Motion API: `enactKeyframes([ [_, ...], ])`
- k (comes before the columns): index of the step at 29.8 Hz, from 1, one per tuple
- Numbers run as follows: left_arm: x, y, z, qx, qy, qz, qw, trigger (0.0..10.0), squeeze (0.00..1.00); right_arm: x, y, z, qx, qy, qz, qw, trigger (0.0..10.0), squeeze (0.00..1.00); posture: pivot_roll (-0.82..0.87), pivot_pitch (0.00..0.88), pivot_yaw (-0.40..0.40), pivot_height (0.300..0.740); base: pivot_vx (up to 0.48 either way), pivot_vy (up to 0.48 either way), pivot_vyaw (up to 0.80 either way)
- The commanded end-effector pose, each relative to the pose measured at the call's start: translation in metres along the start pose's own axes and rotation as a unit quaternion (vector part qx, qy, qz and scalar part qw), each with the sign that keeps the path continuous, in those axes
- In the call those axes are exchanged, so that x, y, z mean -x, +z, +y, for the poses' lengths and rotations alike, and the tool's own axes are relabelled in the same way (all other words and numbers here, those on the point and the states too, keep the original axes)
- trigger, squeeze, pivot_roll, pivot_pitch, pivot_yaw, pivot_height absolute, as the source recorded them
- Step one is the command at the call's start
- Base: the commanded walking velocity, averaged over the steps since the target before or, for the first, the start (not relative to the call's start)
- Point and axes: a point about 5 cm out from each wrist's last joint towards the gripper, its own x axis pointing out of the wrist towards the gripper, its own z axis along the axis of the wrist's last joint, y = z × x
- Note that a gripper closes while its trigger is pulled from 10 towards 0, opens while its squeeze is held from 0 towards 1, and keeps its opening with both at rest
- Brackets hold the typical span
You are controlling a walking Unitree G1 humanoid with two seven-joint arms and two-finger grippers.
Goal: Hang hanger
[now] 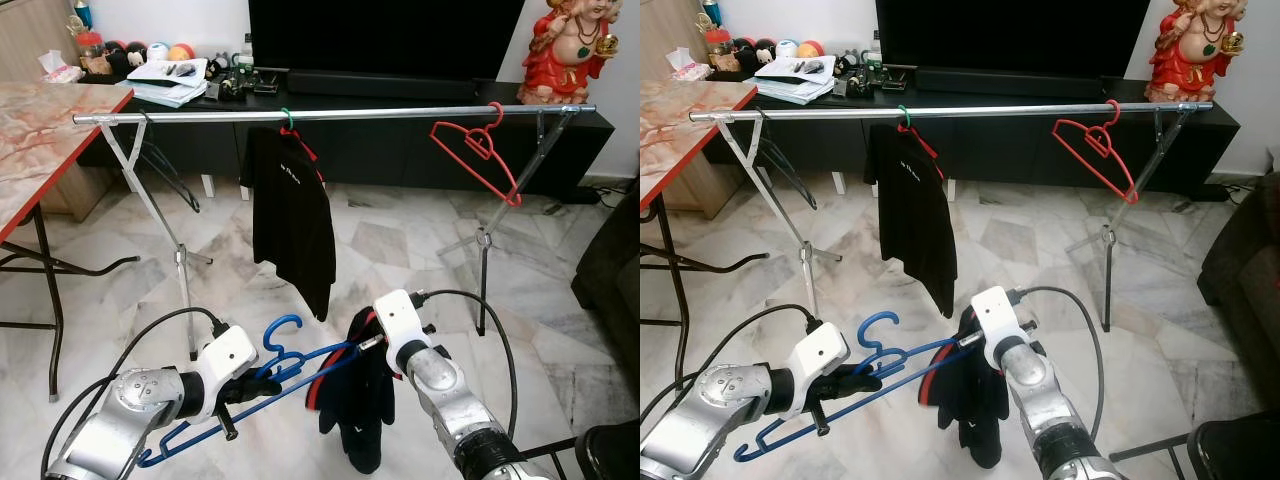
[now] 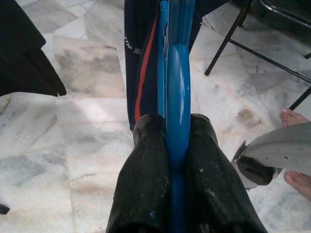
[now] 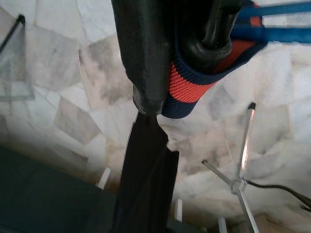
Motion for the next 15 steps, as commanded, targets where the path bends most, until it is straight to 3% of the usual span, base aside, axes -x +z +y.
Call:
enactKeyframes([
  [1, 0.001, 0.0, 0.002, 0.005, 0.011, -0.002, 1.0, 10.0, 0.0, 0.002, 0.003, 0.001, -0.009, 0.006, -0.008, 1.0, 10.0, 0.0, 0.03, 0.088, -0.029, 0.74, 0.0, 0.0, 0.0],
  [6, 0.002, 0.004, 0.002, 0.017, 0.016, -0.022, 0.999, 10.0, 0.0, 0.005, 0.008, 0.007, -0.003, 0.031, -0.012, 0.999, 10.0, 0.0, 0.03, 0.089, -0.03, 0.74, 0.0, 0.0, 0.0],
  [11, -0.002, 0.007, 0.014, 0.01, 0.073, -0.03, 0.997, 10.0, 0.0, 0.008, 0.02, 0.011, -0.044, 0.036, -0.017, 0.998, 10.0, 0.0, 0.02, 0.09, -0.03, 0.74, 0.0, 0.0, 0.0],
  [15, -0.006, 0.01, 0.016, 0.011, 0.086, -0.037, 0.996, 10.0, 0.0, 0.011, 0.023, 0.013, -0.043, 0.035, -0.013, 0.998, 10.0, 0.0, 0.01, 0.089, -0.028, 0.74, 0.0, 0.0, 0.0],
])
